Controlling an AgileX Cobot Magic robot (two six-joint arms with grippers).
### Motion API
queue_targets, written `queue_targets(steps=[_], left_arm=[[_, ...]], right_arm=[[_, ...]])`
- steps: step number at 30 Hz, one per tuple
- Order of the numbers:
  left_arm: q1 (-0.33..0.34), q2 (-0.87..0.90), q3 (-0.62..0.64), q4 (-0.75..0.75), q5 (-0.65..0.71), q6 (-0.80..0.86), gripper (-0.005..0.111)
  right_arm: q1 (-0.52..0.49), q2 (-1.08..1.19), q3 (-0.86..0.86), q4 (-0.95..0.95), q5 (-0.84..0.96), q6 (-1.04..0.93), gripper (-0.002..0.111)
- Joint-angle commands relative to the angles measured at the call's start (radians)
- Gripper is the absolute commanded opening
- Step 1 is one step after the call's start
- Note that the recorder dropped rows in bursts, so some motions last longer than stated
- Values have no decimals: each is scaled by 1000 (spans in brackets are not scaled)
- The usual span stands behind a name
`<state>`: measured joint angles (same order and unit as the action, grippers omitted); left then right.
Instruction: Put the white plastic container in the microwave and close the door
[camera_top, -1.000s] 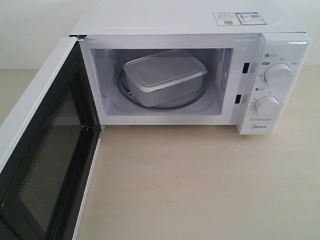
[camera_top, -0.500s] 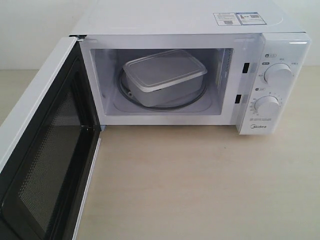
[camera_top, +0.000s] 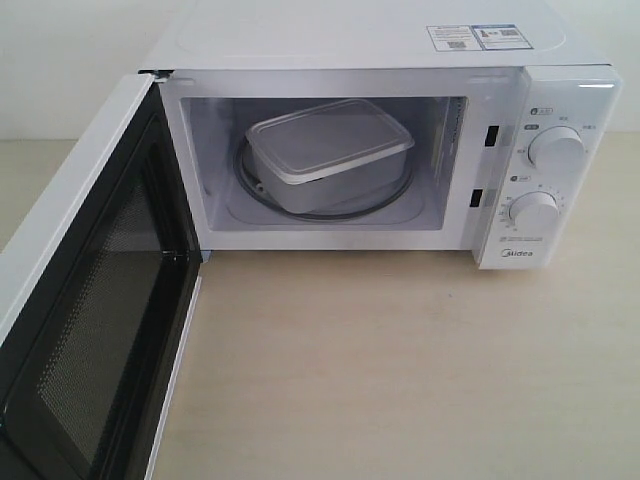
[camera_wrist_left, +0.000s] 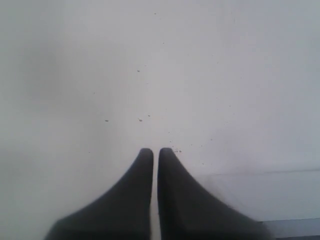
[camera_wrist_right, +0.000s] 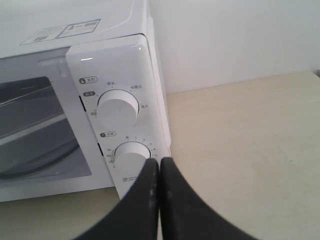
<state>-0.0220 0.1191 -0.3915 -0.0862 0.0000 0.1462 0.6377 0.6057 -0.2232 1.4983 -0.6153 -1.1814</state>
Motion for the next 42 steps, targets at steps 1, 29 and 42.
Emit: queue_targets(steps=[1,29,42], left_arm=[[1,17,-22,1,8,50,4],[1,263,-400,-38,787,-41,4],[1,674,-602,-179,1208,8,4]], right_arm=[[-1,-4,2,-5,-5,-6,0],[-1,-4,2,-5,-5,-6,0],[-1,-4,2,-5,-11,-6,0]])
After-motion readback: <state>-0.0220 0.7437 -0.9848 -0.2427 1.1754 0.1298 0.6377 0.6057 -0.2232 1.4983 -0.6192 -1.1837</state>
